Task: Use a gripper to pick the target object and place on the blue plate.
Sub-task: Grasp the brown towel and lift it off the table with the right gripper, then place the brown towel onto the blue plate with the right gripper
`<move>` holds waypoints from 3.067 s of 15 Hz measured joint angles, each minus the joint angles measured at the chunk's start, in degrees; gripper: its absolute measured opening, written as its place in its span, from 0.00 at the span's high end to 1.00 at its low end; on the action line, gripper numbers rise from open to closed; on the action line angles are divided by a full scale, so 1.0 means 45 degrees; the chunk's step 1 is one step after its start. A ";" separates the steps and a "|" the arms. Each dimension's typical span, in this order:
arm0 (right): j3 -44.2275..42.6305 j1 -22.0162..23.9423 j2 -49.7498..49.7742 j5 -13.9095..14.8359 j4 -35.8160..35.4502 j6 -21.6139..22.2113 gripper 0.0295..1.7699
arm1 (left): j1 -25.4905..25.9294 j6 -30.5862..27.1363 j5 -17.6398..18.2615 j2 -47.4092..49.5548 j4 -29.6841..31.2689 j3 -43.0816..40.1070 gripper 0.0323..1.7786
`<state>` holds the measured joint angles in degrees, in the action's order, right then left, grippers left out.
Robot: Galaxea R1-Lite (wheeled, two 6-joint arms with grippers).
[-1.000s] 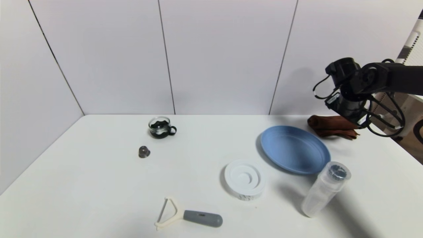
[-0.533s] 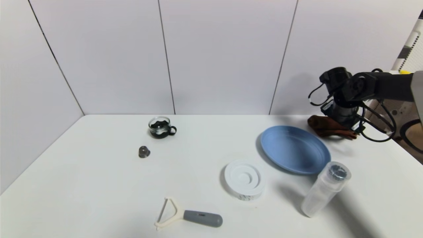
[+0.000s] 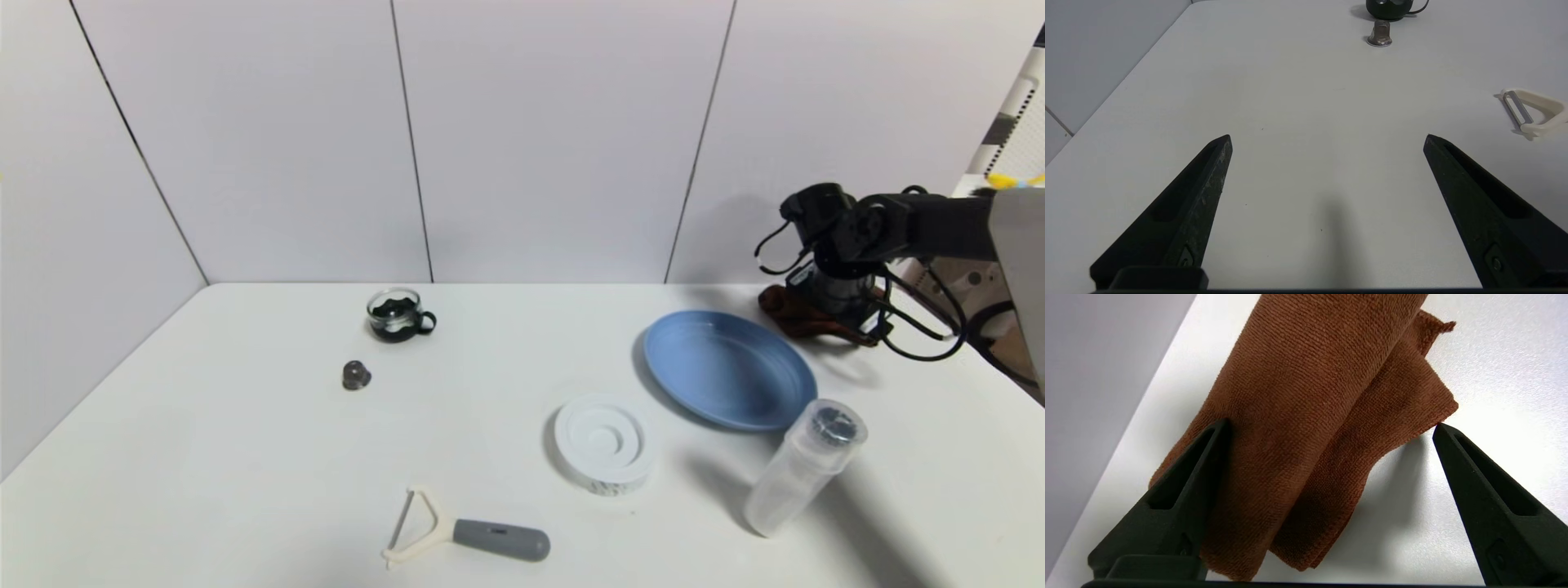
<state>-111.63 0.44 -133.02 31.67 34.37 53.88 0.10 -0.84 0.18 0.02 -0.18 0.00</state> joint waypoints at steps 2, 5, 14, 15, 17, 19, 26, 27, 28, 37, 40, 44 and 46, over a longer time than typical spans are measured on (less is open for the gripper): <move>0.0000 -0.0014 -0.0041 0.0000 0.0014 -0.0005 0.04 | 0.0000 -0.0008 0.0000 0.0005 0.0000 0.0000 0.05; 0.0000 -0.0019 -0.0043 -0.0019 0.0008 -0.0024 0.04 | -0.0005 -0.0014 0.0000 0.0000 0.0000 0.0000 0.05; 0.0019 0.0035 -0.0043 -0.0043 0.0081 -0.0068 0.66 | -0.0005 -0.0008 0.0000 0.0000 0.0000 0.0000 0.05; 0.0019 0.0049 -0.0041 -0.0033 0.0098 -0.0068 0.96 | -0.0005 -0.0003 -0.0005 0.0005 0.0000 0.0000 0.05; 0.0024 0.0054 -0.0016 -0.0038 0.0106 -0.0073 0.97 | -0.0005 -0.0008 -0.0005 0.0005 0.0000 0.0000 0.05; 0.0043 0.0060 0.0049 -0.0076 0.0116 -0.0068 0.97 | -0.0005 -0.0003 -0.0005 0.0000 0.0000 0.0000 0.05; 0.0184 -0.0133 0.1311 -0.0260 0.0195 0.0030 0.97 | -0.0005 -0.0014 0.0000 0.0005 0.0000 0.0000 0.05; 0.0317 -0.0238 0.1655 -0.0339 0.0195 0.0030 0.97 | -0.0005 -0.0008 -0.0005 0.0005 0.0000 0.0000 0.05; 0.0490 -0.0385 0.1999 -0.0406 0.0198 0.0038 0.97 | -0.0005 -0.0008 0.0000 0.0000 0.0000 0.0000 0.05; 0.2384 -0.3053 0.5686 -0.0796 0.1373 0.0428 0.97 | -0.0005 -0.0014 0.0000 0.0000 0.0000 0.0000 0.05; 0.3803 -0.4175 0.6561 -0.0821 0.1398 0.0496 0.97 | -0.0005 -0.0008 0.0000 0.0000 0.0000 0.0000 0.05; 0.4380 -0.4855 0.6483 -0.0824 0.1322 0.0534 0.97 | -0.0005 -0.0014 -0.0005 0.0005 0.0000 0.0000 0.05; 0.4473 -0.5004 0.6163 -0.0829 0.1306 0.0539 0.97 | -0.0005 -0.0008 0.0000 0.0005 0.0000 0.0000 0.05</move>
<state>-91.50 -22.08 -105.29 27.94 40.24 56.31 0.07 -0.88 0.18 0.05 -0.18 0.00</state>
